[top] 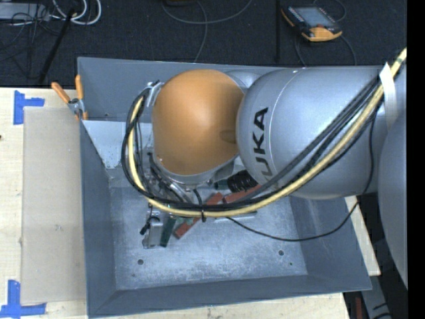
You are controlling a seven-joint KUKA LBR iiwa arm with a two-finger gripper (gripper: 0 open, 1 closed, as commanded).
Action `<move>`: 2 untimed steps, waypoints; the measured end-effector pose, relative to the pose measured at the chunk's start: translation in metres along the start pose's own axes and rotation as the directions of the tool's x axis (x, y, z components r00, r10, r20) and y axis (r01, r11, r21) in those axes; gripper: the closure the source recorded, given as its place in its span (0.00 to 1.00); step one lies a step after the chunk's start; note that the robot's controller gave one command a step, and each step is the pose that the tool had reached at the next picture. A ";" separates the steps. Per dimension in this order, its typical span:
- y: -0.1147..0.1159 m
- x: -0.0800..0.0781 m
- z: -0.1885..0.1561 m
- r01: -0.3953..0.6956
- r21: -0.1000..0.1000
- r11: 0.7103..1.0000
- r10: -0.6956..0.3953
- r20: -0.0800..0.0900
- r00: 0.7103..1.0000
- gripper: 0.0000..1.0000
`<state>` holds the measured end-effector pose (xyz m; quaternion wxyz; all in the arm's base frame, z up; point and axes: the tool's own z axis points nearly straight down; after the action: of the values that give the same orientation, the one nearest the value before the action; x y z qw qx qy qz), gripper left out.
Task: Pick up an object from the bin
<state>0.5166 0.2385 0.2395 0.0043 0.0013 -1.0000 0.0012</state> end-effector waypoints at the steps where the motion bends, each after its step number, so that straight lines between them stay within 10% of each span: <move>1: -0.052 -0.021 0.133 0.006 0.001 1.000 -0.006 0.000 1.000 0.00; 2: -0.036 -0.009 0.163 0.391 0.000 0.920 -0.391 0.004 0.920 0.00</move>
Offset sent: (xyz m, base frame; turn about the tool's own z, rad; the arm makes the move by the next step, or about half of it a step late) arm 0.0216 -0.0496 -0.1271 -0.0077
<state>0.5242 0.2022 0.0767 0.0023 0.2010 -0.9796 -0.0001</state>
